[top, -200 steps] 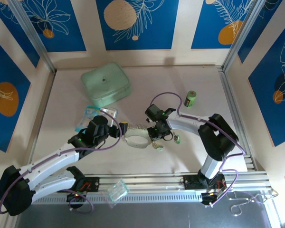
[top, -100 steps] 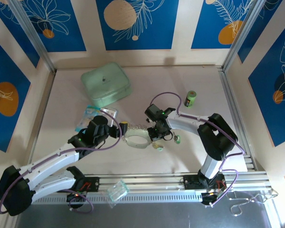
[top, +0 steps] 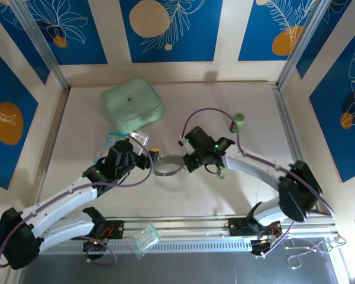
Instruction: Put the keys on the keyring
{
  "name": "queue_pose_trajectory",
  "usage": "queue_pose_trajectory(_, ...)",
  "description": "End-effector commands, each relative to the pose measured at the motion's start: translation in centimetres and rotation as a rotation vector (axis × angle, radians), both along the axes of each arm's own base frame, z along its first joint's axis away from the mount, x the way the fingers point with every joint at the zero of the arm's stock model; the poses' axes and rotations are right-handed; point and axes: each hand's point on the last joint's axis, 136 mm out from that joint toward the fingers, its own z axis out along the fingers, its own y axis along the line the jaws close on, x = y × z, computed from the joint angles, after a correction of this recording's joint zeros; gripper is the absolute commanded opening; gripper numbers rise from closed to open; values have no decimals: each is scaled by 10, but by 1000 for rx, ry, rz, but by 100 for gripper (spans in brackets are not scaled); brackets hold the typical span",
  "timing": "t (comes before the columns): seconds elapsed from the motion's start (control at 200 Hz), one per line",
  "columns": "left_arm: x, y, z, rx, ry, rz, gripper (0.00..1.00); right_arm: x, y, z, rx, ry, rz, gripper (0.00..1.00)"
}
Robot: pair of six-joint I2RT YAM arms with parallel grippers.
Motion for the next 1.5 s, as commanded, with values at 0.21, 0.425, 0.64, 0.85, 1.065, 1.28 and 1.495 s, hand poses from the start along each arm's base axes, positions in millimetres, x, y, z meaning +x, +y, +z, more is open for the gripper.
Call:
queue_pose_trajectory(0.21, -1, -24, 38, 134, -200, -235, 58, 3, 29, 71, 208, -315, 264, 0)
queue_pose_trajectory(0.425, -12, -39, 32, 168, -185, -430, 47, -16, 41, 96, 345, -392, 405, 0)
queue_pose_trajectory(0.64, -29, -50, 28, 78, -140, -600, 42, -35, 41, 113, 487, -413, 502, 0)
queue_pose_trajectory(0.85, -57, -67, 27, -50, -131, -760, 42, -47, 43, 119, 532, -433, 574, 0)
queue_pose_trajectory(1.065, -69, -76, 22, -124, -92, -833, 42, -57, 47, 125, 555, -437, 627, 0)
queue_pose_trajectory(1.28, -86, -80, 23, -180, -56, -922, 42, -64, 54, 127, 559, -431, 662, 0)
queue_pose_trajectory(1.495, -93, -84, 24, -215, -24, -962, 39, -70, 62, 130, 554, -430, 691, 0)
